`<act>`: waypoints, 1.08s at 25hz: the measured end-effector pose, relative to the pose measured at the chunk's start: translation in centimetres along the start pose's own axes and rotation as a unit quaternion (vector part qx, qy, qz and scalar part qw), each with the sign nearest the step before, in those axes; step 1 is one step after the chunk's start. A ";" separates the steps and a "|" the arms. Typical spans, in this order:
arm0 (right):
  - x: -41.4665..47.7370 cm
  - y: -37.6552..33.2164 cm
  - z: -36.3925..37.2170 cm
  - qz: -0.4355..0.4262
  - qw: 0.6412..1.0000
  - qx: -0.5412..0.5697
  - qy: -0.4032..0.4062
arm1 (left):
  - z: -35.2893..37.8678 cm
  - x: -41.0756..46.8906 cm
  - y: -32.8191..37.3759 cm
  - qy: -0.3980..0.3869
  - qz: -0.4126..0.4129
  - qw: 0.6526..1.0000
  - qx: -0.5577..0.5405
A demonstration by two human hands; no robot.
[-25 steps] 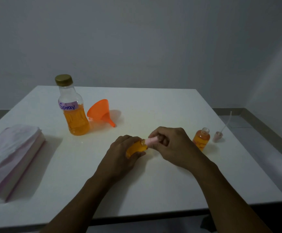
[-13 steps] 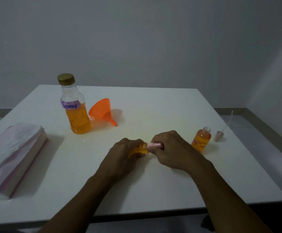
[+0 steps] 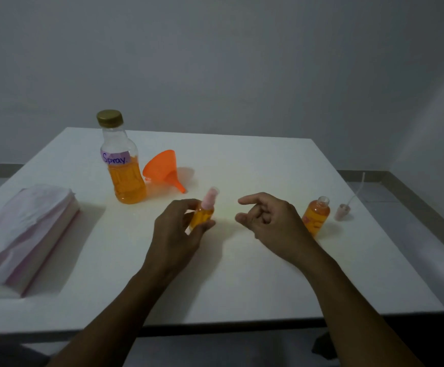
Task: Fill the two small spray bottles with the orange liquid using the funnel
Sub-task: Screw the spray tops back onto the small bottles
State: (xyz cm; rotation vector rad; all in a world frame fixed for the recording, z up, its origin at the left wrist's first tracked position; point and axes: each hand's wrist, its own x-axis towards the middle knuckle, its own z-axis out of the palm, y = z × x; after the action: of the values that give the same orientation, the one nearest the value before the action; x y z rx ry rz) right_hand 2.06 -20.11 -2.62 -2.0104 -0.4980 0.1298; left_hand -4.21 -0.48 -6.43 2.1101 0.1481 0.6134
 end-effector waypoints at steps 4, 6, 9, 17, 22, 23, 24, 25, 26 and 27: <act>-1.0 1.0 0.0 0.032 0.996 -0.059 -0.058 | -2.2 -0.8 -0.9 0.007 -0.052 0.998 -0.018; -1.4 1.3 0.2 0.033 0.993 -0.089 -0.075 | -2.9 -1.3 -1.3 0.014 -0.062 0.998 -0.029; -1.9 1.6 0.1 0.028 0.989 -0.122 -0.081 | -3.3 -1.6 -1.5 0.013 -0.081 0.996 -0.041; -4.4 2.0 -2.4 0.076 0.977 -0.178 -0.085 | -3.6 -3.5 0.0 0.084 0.009 0.996 0.041; -5.8 2.7 -5.5 0.096 0.980 -0.165 -0.058 | -0.8 -4.5 4.3 0.029 0.216 0.975 0.034; -6.3 3.0 -6.3 0.105 0.980 -0.163 -0.046 | 0.5 -4.4 4.6 -0.009 0.206 0.978 0.021; -6.6 3.4 -7.2 0.120 0.979 -0.164 -0.032 | 1.8 -4.3 4.8 -0.041 0.188 0.981 0.005; -7.0 3.9 -8.1 0.139 0.975 -0.171 -0.015 | 3.2 -4.0 4.8 -0.066 0.169 0.983 -0.007; -7.3 4.4 -9.0 0.160 0.970 -0.186 0.005 | 4.6 -3.6 4.8 -0.087 0.150 0.985 -0.009; -7.3 5.0 -9.6 0.181 0.962 -0.204 0.029 | 6.0 -3.3 4.9 -0.108 0.130 0.986 -0.004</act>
State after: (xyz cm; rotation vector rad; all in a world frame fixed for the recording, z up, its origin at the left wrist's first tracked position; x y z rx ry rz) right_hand -0.27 -32.98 -3.21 -2.4906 -0.1157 0.2046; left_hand -4.82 -8.86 -6.50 2.1898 -0.2558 0.5299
